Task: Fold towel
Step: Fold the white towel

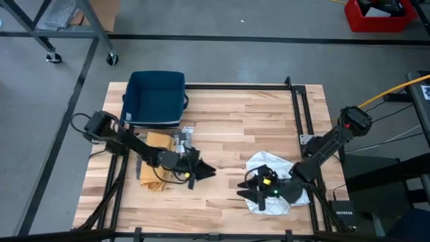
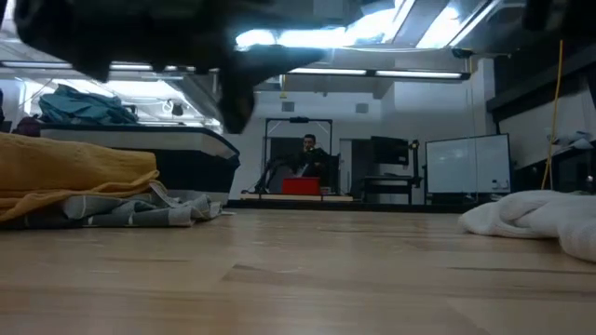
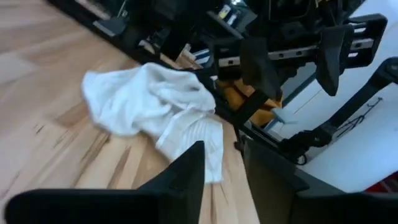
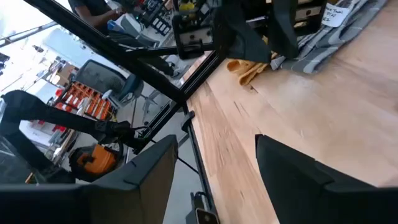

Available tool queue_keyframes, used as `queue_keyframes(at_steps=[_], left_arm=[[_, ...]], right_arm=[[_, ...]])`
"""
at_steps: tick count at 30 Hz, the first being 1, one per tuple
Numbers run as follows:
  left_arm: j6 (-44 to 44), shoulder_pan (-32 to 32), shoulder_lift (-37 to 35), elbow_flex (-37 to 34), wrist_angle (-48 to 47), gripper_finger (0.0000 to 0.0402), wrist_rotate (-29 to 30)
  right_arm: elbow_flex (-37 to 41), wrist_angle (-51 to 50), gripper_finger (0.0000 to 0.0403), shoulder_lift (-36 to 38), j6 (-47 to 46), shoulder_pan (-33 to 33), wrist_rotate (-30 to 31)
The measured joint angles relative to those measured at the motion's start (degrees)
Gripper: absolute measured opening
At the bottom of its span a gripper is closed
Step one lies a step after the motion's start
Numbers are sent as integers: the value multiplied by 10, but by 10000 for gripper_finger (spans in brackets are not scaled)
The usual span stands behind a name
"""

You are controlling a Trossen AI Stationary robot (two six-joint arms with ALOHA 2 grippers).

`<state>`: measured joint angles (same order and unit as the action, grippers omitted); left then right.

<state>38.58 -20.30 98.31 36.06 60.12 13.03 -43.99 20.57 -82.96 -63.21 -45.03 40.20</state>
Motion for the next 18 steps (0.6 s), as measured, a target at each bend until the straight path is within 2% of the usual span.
queue_keyframes(at_steps=[4,7,9,13,15,18], left_arm=[[-59,5,40,63,1,130,-1],[-123,13,56,103,-7,138,-1],[-166,22,57,127,-30,138,-1],[-229,44,57,164,-103,132,-4],[-244,55,57,177,-139,128,-18],[-254,70,57,184,-177,124,-39]], right_arm=[[-1,-30,225,0,-64,-36,37],[-26,-113,225,0,-121,-62,57],[-58,-207,225,0,-170,-76,66],[-151,-466,225,0,-288,-94,52],[-199,-588,225,-1,-339,-97,26],[-264,-726,225,-7,-390,-97,-49]])
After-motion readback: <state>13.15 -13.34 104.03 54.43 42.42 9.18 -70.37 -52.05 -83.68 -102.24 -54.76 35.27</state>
